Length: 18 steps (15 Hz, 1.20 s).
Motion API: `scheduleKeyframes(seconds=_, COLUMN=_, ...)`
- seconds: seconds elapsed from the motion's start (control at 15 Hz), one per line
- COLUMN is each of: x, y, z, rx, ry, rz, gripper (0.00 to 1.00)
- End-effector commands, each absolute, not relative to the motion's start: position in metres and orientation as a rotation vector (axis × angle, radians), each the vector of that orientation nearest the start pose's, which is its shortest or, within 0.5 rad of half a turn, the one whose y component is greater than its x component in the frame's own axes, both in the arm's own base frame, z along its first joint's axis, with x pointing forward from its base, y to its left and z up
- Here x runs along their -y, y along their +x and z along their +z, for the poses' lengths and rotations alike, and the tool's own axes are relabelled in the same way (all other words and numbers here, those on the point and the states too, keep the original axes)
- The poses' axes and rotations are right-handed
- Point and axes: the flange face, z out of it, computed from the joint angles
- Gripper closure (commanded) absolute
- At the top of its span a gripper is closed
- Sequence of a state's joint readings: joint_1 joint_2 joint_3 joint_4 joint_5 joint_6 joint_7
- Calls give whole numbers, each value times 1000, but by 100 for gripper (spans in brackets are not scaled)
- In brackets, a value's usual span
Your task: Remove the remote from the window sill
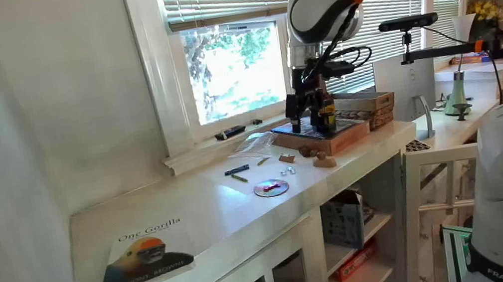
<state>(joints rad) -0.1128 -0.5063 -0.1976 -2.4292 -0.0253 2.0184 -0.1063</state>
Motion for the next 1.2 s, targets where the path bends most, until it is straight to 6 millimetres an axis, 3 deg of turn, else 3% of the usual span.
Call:
scheduleKeyframes(seconds=0.0, x=131, y=386, z=493, rx=-268, ry=-3072, rz=-153, gripper=0)
scheduleKeyframes(seconds=0.6, x=131, y=386, z=493, rx=-268, ry=-3072, rz=-153, gripper=0)
scheduleKeyframes(seconds=0.67, x=134, y=392, z=495, rx=-336, ry=-3057, rz=-153, gripper=0)
scheduleKeyframes(seconds=0.8, x=141, y=403, z=504, rx=-463, ry=-3043, rz=-163, gripper=0)
scheduleKeyframes(seconds=1.13, x=166, y=448, z=556, rx=-807, ry=-2991, rz=-230, gripper=0)
